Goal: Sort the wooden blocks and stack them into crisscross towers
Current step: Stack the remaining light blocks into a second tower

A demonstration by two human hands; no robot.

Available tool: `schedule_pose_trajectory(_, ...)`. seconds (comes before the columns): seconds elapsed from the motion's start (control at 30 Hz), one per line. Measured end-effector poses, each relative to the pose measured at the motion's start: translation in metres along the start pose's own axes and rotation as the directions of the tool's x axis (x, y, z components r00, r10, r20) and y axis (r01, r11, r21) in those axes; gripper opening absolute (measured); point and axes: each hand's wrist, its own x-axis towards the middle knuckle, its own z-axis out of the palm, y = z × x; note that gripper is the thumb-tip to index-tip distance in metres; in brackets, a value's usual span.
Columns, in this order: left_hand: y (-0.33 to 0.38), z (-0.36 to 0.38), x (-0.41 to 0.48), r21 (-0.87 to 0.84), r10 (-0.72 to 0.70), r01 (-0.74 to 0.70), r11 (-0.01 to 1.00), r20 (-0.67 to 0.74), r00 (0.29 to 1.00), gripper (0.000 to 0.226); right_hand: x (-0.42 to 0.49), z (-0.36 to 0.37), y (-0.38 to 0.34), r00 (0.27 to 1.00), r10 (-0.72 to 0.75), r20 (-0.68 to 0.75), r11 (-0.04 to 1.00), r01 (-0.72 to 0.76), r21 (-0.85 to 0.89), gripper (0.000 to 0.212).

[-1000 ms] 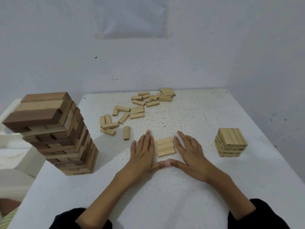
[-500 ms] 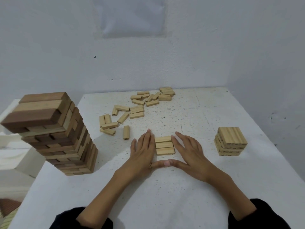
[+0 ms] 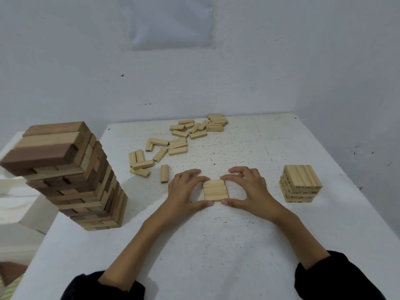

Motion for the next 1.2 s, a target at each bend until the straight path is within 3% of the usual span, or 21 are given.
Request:
schedule_pose_trajectory(0.17,-0.001,0.000,0.000,0.010,0.001,-0.001,1.000,0.024,1.000,0.087,-0.002,0.001,0.000,1.000,0.010,0.003,1.000,-0.010,-0.006,0.083)
schedule_pose_trajectory(0.3,-0.001,0.000,-0.006,0.157,-0.073,0.051,0.986,0.138,0.988,0.118,-0.008,0.000,0.000,0.997,0.059,0.055,0.994,-0.053,-0.097,0.122)
schedule_pose_trajectory(0.37,0.001,0.002,-0.011,0.224,-0.113,0.066,0.972,0.206,0.972,0.132,-0.012,-0.001,-0.001,0.993,0.091,0.069,0.985,-0.079,-0.155,0.130)
schedule_pose_trajectory(0.67,0.016,0.003,-0.019,0.262,-0.120,0.035,0.965,0.316,0.941,0.139,-0.028,0.002,-0.010,0.994,0.084,0.073,0.973,-0.066,-0.221,0.123)
schedule_pose_trajectory(0.77,0.016,0.005,-0.018,0.265,-0.119,0.030,0.964,0.324,0.939,0.138,-0.028,0.003,-0.014,0.996,0.062,0.063,0.954,-0.041,-0.298,0.123)
schedule_pose_trajectory(1.0,0.016,0.008,-0.018,0.268,-0.113,0.025,0.963,0.319,0.941,0.135,-0.028,0.008,-0.016,0.998,0.033,0.054,0.952,-0.015,-0.305,0.118)
schedule_pose_trajectory(1.2,0.007,0.004,-0.013,0.223,-0.099,0.047,0.974,0.230,0.968,0.138,-0.023,0.001,-0.007,0.997,0.070,-0.031,0.989,-0.073,-0.131,0.114)
